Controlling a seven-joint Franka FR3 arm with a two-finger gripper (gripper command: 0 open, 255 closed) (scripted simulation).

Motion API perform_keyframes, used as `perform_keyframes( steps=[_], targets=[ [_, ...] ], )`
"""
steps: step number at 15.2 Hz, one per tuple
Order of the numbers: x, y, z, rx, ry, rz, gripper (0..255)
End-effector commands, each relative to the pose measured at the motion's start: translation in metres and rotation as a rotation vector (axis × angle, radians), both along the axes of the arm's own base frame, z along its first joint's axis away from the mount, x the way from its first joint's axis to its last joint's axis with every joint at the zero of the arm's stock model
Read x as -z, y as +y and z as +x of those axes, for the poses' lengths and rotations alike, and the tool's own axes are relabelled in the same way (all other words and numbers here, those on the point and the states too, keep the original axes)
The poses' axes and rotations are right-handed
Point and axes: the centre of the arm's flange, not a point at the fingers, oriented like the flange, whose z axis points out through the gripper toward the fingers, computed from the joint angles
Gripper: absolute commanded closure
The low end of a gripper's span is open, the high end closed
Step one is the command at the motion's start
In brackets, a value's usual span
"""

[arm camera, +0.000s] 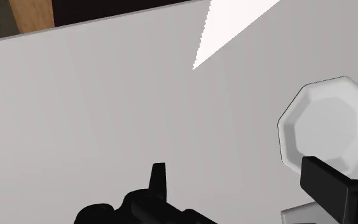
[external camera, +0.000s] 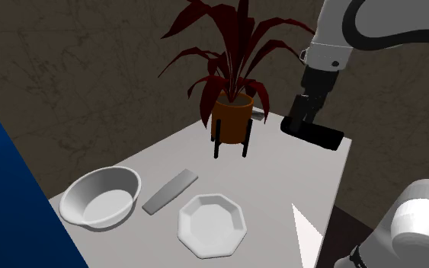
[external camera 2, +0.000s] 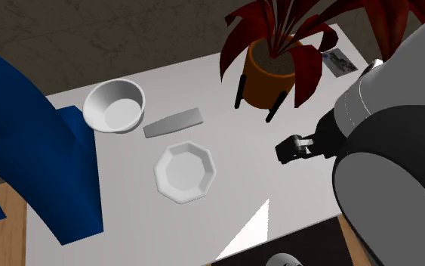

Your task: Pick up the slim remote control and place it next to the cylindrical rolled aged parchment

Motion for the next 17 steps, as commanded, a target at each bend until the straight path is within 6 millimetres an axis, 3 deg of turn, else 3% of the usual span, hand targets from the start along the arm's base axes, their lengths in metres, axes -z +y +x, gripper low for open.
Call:
perform_keyframes(
  steps=[1, 9, 17],
  targets=[
    [0.000, 0.000, 0.000, 0.000, 0.000, 0.000, 0],
    [0.047, 0.095, 0.010, 0.305, 0.005, -0.011, 0],
    [0.096, 0.182, 0.047, 0.609, 0.010, -0.022, 0]
  ],
)
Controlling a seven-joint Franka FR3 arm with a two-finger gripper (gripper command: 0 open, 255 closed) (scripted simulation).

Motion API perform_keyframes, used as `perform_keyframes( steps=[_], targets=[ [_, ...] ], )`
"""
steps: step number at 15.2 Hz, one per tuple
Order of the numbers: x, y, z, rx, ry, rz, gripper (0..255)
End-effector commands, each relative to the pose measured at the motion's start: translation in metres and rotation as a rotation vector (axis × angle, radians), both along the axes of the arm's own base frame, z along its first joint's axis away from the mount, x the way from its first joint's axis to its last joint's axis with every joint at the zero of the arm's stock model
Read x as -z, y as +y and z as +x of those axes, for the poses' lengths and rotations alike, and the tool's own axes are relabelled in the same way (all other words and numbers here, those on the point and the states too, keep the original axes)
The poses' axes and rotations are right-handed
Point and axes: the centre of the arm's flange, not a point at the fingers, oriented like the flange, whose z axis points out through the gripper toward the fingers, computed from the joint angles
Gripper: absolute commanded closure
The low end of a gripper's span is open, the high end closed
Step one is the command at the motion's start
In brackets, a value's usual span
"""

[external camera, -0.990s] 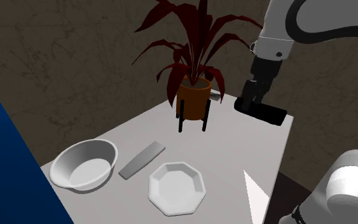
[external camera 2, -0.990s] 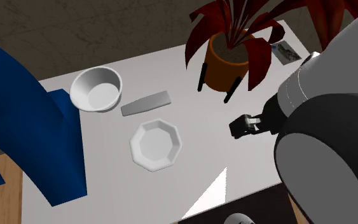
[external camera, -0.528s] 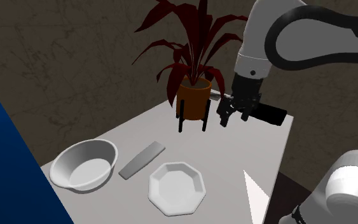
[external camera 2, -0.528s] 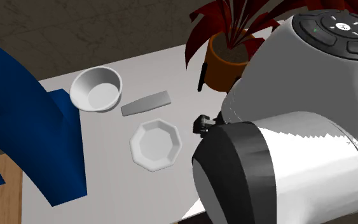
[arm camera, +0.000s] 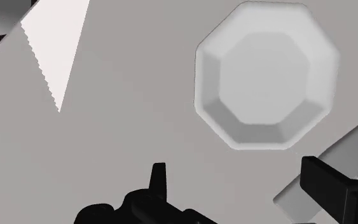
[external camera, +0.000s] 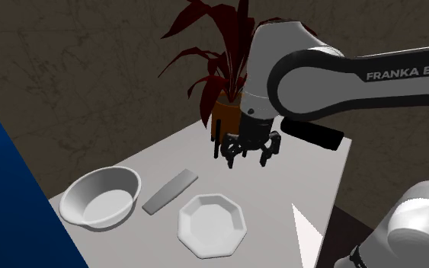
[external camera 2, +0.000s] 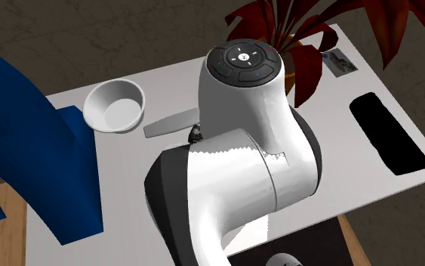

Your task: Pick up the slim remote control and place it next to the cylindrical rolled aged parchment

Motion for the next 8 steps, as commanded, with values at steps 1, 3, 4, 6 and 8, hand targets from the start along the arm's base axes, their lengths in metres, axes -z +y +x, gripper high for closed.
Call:
perform_keyframes(
  steps=[1, 3, 4, 6, 8],
  targets=[
    [0.014, 0.021, 0.009, 0.083, 0.001, -0.001, 0],
    [0.026, 0.041, 0.023, 0.159, 0.002, -0.004, 0],
    [0.032, 0.050, 0.031, 0.197, 0.003, -0.005, 0],
    [0.045, 0.067, 0.047, 0.274, 0.004, -0.008, 0],
    [0.057, 0.083, 0.065, 0.350, 0.005, -0.011, 0]
  ],
)
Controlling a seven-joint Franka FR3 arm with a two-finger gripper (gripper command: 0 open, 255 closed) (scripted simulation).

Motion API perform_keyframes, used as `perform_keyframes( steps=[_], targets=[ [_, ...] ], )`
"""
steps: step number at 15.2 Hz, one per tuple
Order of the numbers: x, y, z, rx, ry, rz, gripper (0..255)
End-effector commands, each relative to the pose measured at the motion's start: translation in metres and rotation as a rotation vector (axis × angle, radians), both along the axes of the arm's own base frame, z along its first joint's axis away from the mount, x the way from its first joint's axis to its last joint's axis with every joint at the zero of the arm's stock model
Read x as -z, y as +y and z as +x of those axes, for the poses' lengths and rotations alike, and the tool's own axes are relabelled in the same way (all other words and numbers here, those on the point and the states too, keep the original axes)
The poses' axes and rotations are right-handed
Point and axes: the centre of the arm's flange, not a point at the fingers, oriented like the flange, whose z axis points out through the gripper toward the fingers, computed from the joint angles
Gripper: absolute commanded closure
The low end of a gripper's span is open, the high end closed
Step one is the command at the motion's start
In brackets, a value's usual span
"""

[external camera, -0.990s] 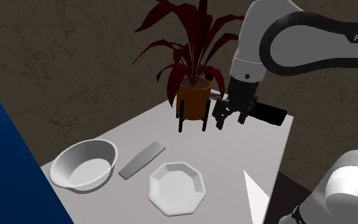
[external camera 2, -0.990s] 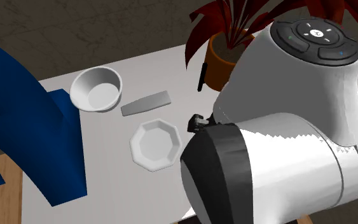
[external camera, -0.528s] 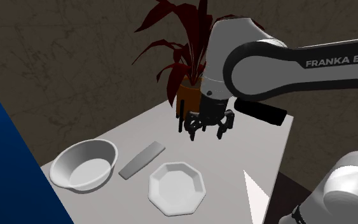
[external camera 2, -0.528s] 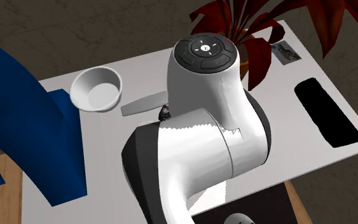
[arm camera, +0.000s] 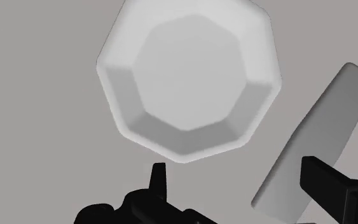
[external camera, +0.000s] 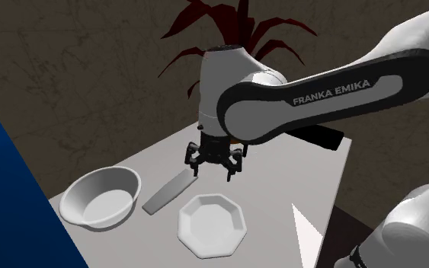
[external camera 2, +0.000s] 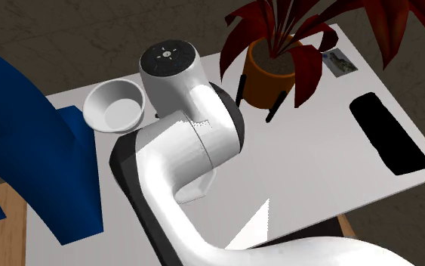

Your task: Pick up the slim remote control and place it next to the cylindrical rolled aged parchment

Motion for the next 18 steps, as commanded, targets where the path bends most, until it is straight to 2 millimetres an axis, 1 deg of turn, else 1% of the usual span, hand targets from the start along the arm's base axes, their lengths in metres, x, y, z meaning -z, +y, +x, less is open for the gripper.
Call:
perform_keyframes(
  steps=[1, 7, 12, 18],
  targets=[
    [0.018, 0.016, 0.016, 0.086, 0.001, 0.000, 0],
    [0.056, 0.053, 0.076, 0.314, 0.004, -0.008, 0],
    [0.087, 0.072, 0.129, 0.496, 0.007, -0.015, 0],
    [0.118, 0.072, 0.129, 0.496, 0.007, -0.015, 0]
  ],
)
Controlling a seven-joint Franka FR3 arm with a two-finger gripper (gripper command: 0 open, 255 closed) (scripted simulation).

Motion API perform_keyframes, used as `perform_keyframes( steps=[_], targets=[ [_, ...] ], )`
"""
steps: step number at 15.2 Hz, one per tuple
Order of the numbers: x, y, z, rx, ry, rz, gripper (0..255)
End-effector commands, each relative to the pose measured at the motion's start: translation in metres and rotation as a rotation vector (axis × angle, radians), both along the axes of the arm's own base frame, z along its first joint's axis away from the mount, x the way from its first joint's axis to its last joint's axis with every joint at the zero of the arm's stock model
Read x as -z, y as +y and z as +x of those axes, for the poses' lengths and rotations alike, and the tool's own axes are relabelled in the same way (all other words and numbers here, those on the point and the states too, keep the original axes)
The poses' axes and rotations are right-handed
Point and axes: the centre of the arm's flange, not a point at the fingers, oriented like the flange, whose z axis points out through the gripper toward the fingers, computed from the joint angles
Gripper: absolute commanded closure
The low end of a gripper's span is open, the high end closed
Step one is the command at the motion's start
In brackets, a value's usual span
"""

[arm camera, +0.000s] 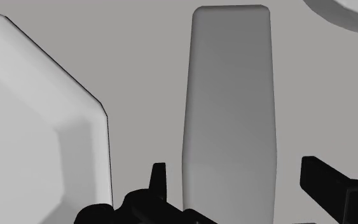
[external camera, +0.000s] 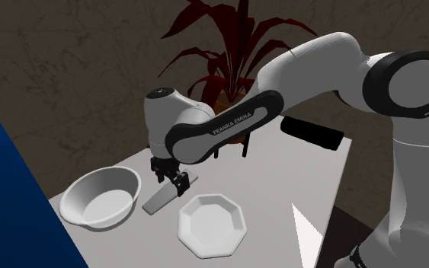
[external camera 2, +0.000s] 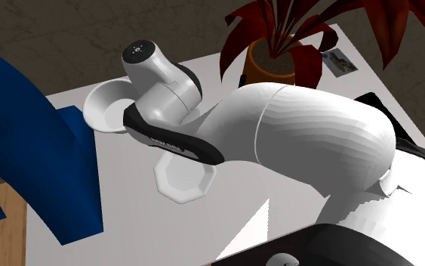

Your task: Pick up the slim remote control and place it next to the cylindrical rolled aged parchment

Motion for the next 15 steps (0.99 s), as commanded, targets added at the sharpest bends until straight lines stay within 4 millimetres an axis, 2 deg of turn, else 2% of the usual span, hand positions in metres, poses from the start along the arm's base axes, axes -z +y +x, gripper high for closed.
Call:
perform_keyframes(
  steps=[1, 9, 10, 15],
  targets=[
    [0.0110, 0.0005, 0.0002, 0.001, 0.000, 0.000, 0],
    [0.0140, 0.0005, 0.0002, 0.001, 0.000, 0.000, 0],
    [0.0140, 0.0005, 0.0002, 0.001, 0.000, 0.000, 255],
    [0.0140, 0.0004, 0.0001, 0.001, 0.000, 0.000, 255]
  ],
)
